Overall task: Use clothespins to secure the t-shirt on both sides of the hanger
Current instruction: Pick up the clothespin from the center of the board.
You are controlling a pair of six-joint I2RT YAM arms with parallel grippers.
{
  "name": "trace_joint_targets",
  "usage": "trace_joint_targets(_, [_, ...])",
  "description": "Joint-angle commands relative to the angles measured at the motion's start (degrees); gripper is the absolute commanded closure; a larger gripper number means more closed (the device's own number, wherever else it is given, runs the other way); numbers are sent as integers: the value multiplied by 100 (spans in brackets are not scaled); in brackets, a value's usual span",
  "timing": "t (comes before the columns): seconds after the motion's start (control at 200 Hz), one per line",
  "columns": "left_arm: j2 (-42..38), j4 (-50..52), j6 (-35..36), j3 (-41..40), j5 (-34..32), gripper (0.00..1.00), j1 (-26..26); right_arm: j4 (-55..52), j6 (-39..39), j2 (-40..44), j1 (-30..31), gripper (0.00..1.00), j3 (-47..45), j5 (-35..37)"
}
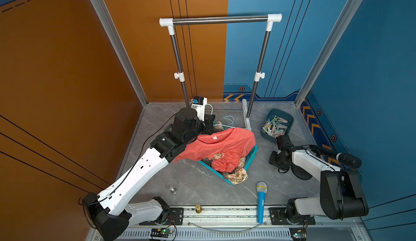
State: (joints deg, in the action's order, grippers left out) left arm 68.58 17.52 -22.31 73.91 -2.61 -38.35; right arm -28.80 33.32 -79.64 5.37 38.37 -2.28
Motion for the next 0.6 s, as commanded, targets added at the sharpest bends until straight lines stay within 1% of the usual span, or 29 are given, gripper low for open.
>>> trace_joint_targets(0.0, [-46,-117,16,-60,-47,95,-50,-202,52,-25,36,45,-96,-172])
trace_joint_targets(0.065, [-55,-117,7,-69,-62,95,-50,-277,49,85,43,44,-158,-126])
trace_joint_targets(0.175, [-64,-143,-2,-87,-73,95,-50,-409,59,268,40,45,-255,-92])
trace_joint_targets(0.245, [-57,-152,-2,-87,-64,95,-50,-424,85,351,28,46,-314,-229])
trace_joint_targets(0.305, [-50,-160,-2,-87,-51,95,-49,-409,128,417,40,49,-358,-357])
trace_joint_targets(0.396, [-51,-176,-27,-114,-21,95,-50,-416,142,465,48,53,-400,-318])
trace_joint_targets(0.446, [-48,-195,-41,-137,-11,95,-48,-416,120,447,45,58,-408,-282])
trace_joint_targets(0.596, [-60,-186,-55,-144,6,95,-50,-309,81,313,6,63,-386,-257])
